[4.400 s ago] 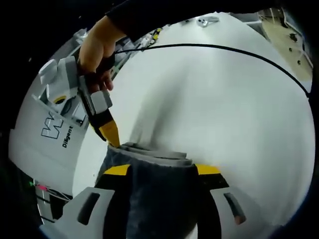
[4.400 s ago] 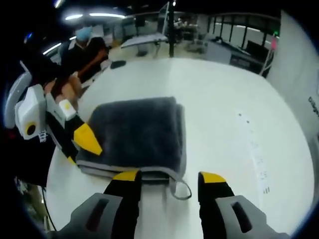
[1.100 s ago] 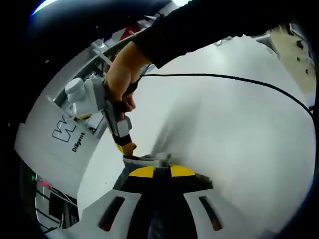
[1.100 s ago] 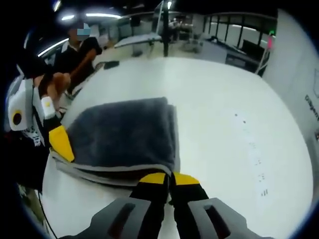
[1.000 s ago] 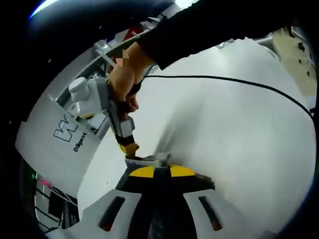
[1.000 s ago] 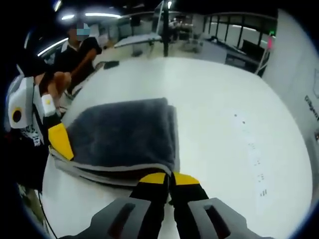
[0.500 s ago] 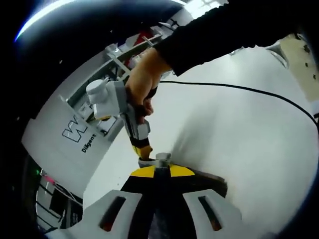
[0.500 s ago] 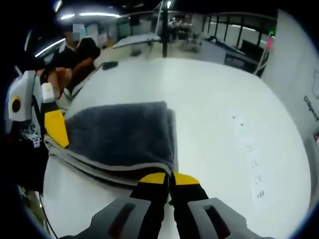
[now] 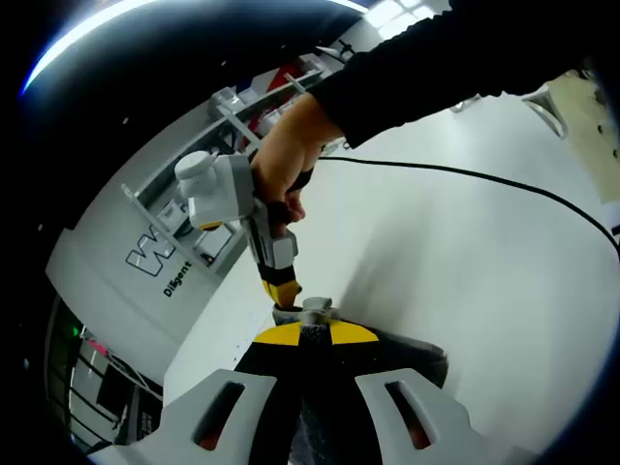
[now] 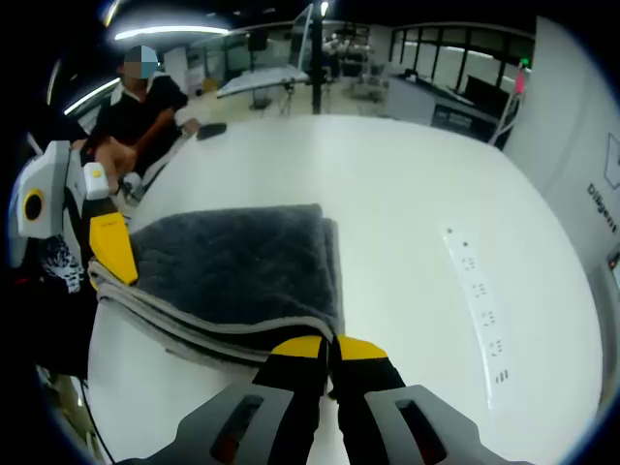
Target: Open the folded towel by lifting each exposed corner and separating the folded layers until the towel lies flat within the target outline without major curled edges
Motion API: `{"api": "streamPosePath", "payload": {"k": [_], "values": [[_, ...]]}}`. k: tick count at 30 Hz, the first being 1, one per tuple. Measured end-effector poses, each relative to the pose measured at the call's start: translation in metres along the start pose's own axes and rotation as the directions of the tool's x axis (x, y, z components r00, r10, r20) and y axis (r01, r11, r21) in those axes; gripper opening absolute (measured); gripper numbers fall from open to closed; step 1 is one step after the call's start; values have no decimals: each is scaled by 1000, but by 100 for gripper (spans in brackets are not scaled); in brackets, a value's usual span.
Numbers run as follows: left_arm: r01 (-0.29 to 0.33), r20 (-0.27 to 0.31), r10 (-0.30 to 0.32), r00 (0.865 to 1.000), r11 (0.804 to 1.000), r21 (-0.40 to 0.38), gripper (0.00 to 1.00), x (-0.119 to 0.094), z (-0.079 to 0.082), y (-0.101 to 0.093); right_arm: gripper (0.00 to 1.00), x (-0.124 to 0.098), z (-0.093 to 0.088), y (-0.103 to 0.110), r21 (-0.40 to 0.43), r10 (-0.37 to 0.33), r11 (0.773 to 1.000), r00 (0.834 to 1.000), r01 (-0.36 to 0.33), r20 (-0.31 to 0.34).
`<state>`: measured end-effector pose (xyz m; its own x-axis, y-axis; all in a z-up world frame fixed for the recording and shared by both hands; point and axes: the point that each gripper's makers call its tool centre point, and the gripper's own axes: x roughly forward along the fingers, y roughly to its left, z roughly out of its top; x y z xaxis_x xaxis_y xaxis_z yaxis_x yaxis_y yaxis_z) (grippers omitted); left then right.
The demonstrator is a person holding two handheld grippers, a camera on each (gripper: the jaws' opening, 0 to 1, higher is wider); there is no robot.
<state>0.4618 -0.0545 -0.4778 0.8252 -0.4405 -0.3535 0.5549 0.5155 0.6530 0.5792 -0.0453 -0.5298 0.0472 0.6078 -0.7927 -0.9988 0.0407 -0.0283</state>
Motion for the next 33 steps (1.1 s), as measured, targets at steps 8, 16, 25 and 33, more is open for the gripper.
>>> {"api": "streamPosePath", "payload": {"k": [8,16,25,33], "values": [[-28,11,28,1000,999,-24,6,-5,1,12,0,-4,6,-2,-3,-2,1000,1000,2,-2],[-42,24,43,999,999,-27,6,-6,5,14,0,-8,11,-9,-1,-8,1000,1000,8,-2],[-71,39,72,997,997,-42,6,-11,7,24,0,-10,13,-3,14,-16,1000,1000,16,1],[-89,45,91,995,995,-50,6,-15,8,28,0,-12,17,-1,11,-20,1000,1000,20,4]]}}
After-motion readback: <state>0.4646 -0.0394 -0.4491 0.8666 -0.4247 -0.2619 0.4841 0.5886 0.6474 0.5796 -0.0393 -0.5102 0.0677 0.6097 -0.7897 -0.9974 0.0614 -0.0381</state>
